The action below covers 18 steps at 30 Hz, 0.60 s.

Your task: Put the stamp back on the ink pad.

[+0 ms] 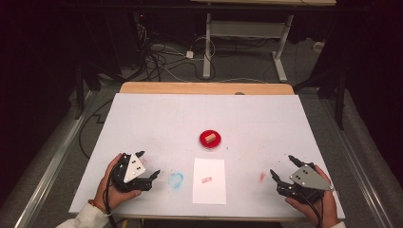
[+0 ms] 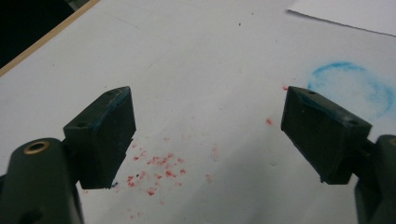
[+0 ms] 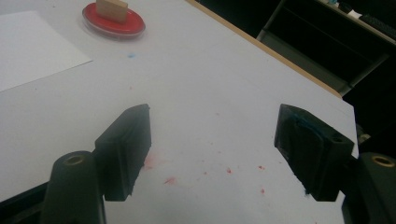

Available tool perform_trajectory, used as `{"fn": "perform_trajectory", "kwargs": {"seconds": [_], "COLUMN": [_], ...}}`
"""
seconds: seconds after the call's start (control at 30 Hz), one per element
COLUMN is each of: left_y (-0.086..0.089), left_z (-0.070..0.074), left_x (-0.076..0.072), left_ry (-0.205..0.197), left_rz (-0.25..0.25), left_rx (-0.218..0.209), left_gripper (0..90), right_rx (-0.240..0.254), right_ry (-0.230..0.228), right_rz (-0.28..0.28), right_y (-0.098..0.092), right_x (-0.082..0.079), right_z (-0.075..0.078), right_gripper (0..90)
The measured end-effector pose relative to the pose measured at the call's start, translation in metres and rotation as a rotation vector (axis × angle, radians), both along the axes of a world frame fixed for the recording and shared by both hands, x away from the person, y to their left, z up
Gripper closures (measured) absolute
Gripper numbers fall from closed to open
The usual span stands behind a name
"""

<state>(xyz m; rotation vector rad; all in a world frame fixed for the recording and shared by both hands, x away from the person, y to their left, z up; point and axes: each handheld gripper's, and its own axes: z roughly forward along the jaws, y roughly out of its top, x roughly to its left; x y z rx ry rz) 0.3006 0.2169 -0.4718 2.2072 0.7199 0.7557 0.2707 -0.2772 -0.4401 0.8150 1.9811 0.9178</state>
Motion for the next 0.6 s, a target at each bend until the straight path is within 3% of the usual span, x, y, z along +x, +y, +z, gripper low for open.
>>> {"fn": "perform_trajectory", "kwargs": {"seconds": [0.6], "left_y": [-0.0018], "left_z": [0.0037], "left_x": [-0.0004], "left_ry": [-0.018], "left_rz": [-0.007], "left_rx": [-0.017], "left_gripper": [17.3], "right_rx": [-0.023], "right_ry": [-0.008], "right_rz": [-0.001], "right_y": [0.0034], "right_x": [-0.0068], "right_z": [0.0015], "right_gripper": [27.6]}}
